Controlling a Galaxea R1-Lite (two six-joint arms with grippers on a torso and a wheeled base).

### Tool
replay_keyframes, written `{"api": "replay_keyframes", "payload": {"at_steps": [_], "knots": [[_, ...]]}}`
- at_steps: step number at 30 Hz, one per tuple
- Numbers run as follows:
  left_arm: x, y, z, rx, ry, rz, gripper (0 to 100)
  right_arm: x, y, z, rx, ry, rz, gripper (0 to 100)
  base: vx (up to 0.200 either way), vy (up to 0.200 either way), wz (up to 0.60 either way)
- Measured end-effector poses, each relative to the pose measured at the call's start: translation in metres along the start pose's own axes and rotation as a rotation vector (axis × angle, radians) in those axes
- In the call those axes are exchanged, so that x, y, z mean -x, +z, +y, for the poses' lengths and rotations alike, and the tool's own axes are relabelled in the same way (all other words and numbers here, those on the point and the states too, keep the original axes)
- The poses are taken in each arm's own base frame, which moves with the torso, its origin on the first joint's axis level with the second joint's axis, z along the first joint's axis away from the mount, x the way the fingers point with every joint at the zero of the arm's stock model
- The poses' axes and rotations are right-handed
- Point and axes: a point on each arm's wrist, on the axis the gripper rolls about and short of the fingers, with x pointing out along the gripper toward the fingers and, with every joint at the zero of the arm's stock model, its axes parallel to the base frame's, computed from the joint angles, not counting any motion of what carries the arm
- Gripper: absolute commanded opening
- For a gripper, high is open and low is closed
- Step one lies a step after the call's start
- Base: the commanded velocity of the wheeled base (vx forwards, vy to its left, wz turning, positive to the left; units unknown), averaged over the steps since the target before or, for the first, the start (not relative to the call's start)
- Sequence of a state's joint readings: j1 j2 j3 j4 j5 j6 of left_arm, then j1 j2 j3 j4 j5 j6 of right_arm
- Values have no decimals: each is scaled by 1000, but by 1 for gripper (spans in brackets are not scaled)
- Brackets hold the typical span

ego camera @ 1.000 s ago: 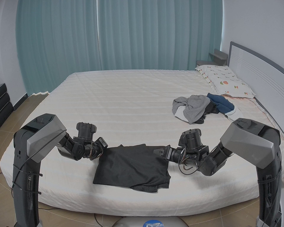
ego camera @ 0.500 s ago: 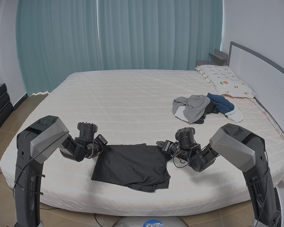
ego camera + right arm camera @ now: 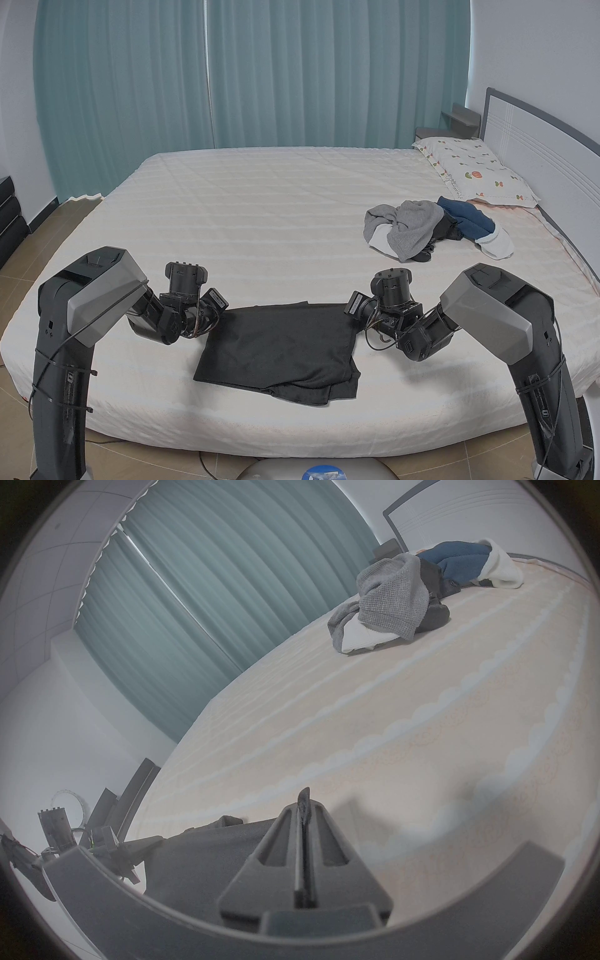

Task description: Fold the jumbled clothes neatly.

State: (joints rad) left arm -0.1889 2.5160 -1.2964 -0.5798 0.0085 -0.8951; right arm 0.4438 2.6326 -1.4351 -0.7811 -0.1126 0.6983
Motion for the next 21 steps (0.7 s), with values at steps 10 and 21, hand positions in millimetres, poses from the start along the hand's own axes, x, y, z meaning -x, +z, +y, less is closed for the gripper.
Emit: {"api": "replay_keyframes", "payload": {"at_steps": [10, 21], "knots": [[1, 0, 0, 6, 1, 1, 100, -1, -1, -1, -1, -2, 0, 100, 0, 0, 0], [8, 10, 5, 24, -2, 0, 100, 25, 14, -4, -21, -18, 20, 100, 0, 0, 0]]}}
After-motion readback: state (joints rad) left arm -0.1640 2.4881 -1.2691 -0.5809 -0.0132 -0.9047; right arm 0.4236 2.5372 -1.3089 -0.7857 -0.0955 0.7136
